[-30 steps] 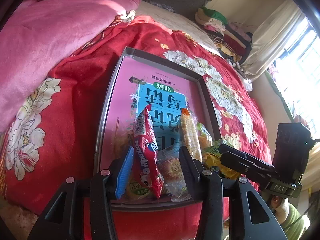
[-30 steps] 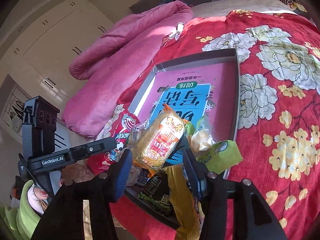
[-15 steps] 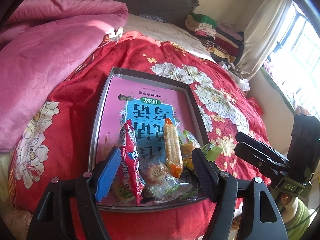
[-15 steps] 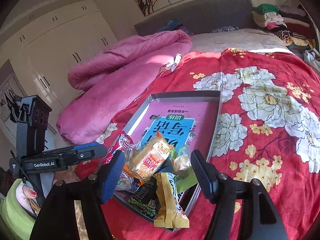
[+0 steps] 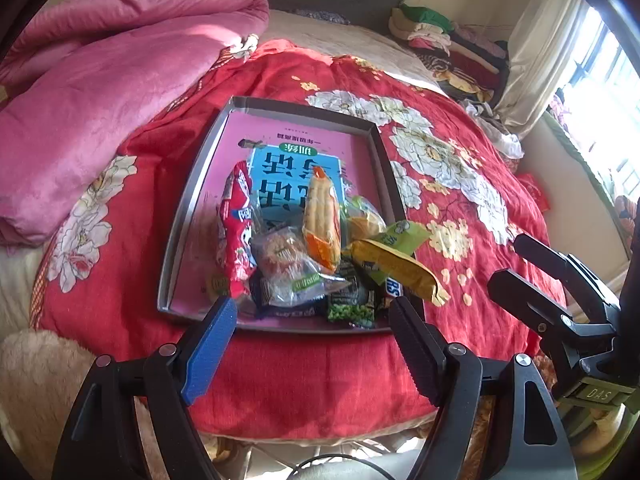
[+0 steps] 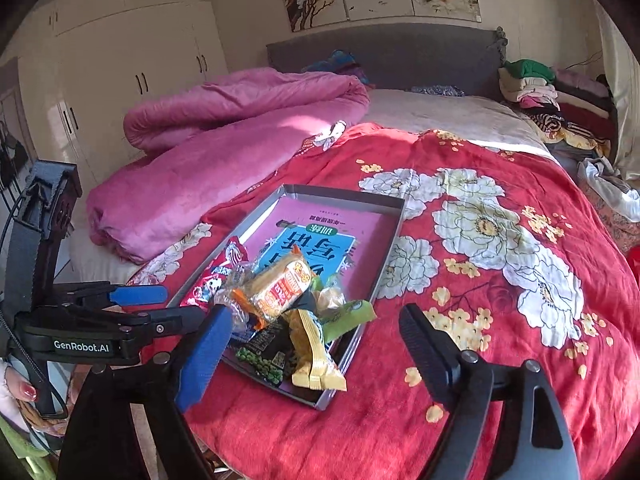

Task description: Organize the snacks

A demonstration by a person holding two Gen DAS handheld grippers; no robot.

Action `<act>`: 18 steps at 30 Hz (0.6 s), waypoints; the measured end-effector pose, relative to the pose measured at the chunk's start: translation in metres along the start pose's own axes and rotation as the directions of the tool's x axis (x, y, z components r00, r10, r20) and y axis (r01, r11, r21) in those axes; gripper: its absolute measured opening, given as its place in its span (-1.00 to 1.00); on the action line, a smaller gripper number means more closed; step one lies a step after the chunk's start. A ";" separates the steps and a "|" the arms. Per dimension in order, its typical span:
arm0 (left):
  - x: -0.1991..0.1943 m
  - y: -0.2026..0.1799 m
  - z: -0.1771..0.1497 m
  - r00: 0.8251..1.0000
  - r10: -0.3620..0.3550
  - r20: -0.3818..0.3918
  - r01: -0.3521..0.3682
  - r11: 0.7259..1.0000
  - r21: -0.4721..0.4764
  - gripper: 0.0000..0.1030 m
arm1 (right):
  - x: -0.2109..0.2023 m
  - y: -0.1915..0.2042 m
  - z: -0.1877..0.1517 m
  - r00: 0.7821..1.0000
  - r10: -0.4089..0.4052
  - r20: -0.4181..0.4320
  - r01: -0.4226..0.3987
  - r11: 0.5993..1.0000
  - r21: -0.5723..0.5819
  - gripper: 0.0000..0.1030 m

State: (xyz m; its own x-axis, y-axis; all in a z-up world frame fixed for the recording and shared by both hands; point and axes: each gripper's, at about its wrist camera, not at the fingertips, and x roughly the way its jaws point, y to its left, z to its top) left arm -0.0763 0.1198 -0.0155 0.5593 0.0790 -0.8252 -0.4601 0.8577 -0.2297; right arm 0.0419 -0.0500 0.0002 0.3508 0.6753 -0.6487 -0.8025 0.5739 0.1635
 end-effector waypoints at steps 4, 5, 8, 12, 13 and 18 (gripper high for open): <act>-0.005 -0.006 -0.016 1.000 0.017 -0.020 -0.018 1.000 -0.012 0.55 | -0.008 -0.001 -0.012 0.999 -0.023 -0.035 0.024 1.000 0.010 0.76; -0.006 -0.008 -0.019 1.000 0.021 -0.021 -0.022 1.000 -0.009 0.55 | -0.009 -0.001 -0.014 0.999 -0.027 -0.043 0.027 1.000 0.009 0.76; -0.007 -0.012 -0.024 0.999 0.031 -0.025 -0.031 1.000 -0.001 0.55 | -0.016 -0.001 -0.023 0.998 -0.027 -0.048 0.028 0.999 0.018 0.83; -0.007 -0.016 -0.026 0.999 0.030 -0.026 -0.030 0.999 0.010 0.55 | -0.023 -0.001 -0.032 0.999 -0.017 -0.052 0.018 1.000 0.024 0.91; -0.008 -0.017 -0.026 0.999 0.030 -0.026 -0.030 0.999 0.012 0.55 | -0.025 -0.001 -0.034 0.999 -0.015 -0.052 0.016 1.000 0.025 0.92; -0.010 -0.020 -0.027 0.999 0.030 -0.019 -0.029 0.999 0.023 0.55 | -0.027 0.000 -0.036 0.999 -0.016 -0.043 0.017 1.000 0.024 0.92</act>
State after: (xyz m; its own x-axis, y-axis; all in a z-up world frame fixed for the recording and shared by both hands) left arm -0.0912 0.0881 -0.0163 0.5322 0.0948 -0.8413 -0.4601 0.8665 -0.1934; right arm 0.0148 -0.0849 -0.0084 0.3428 0.6457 -0.6823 -0.7845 0.5963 0.1703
